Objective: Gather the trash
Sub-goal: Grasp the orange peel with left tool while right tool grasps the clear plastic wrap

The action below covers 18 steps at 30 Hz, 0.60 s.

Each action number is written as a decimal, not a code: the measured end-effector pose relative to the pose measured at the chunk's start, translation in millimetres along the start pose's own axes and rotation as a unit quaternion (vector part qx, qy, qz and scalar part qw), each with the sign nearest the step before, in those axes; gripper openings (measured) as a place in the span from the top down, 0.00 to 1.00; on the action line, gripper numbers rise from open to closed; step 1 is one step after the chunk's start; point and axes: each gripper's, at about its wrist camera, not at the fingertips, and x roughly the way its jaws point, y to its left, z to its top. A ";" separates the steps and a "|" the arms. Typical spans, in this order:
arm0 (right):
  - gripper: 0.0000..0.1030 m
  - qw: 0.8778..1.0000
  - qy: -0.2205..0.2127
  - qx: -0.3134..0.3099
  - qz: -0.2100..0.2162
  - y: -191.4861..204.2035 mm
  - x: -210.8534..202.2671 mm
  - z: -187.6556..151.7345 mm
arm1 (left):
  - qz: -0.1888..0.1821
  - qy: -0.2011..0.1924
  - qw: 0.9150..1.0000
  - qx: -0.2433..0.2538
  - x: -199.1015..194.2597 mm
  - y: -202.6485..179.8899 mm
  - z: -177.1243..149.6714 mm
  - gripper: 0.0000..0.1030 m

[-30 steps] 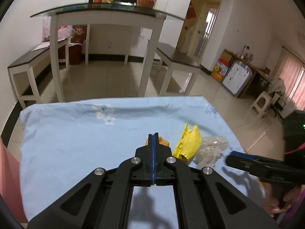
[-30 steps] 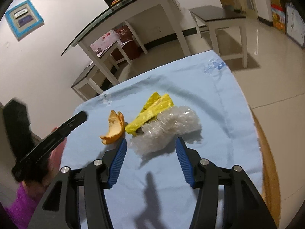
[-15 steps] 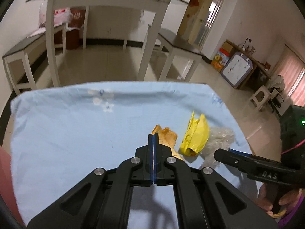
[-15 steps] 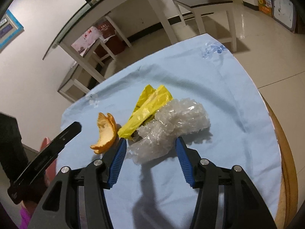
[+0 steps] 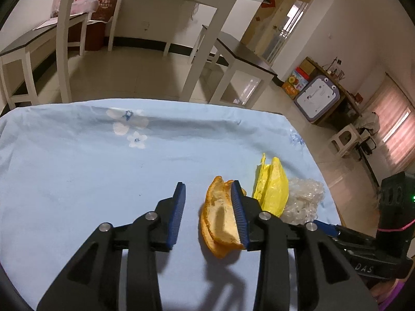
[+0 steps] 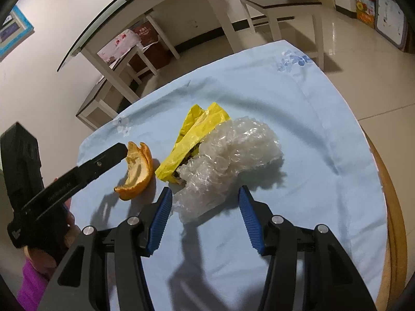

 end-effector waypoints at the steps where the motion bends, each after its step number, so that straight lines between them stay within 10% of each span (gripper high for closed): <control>1: 0.49 1.000 0.000 -0.003 -0.001 0.0 -0.5 -0.6 | -0.002 0.000 1.000 0.003 0.1 -0.9 0.2 0.65; 9: 0.50 1.000 0.000 -0.009 -0.006 0.5 -0.6 0.6 | 0.005 0.000 0.999 0.033 8.8 -15.9 -1.3 0.67; 18: 0.60 1.000 -0.014 0.003 -0.007 -1.7 0.8 1.8 | 0.022 -0.008 0.999 0.031 8.4 -14.4 -6.9 0.96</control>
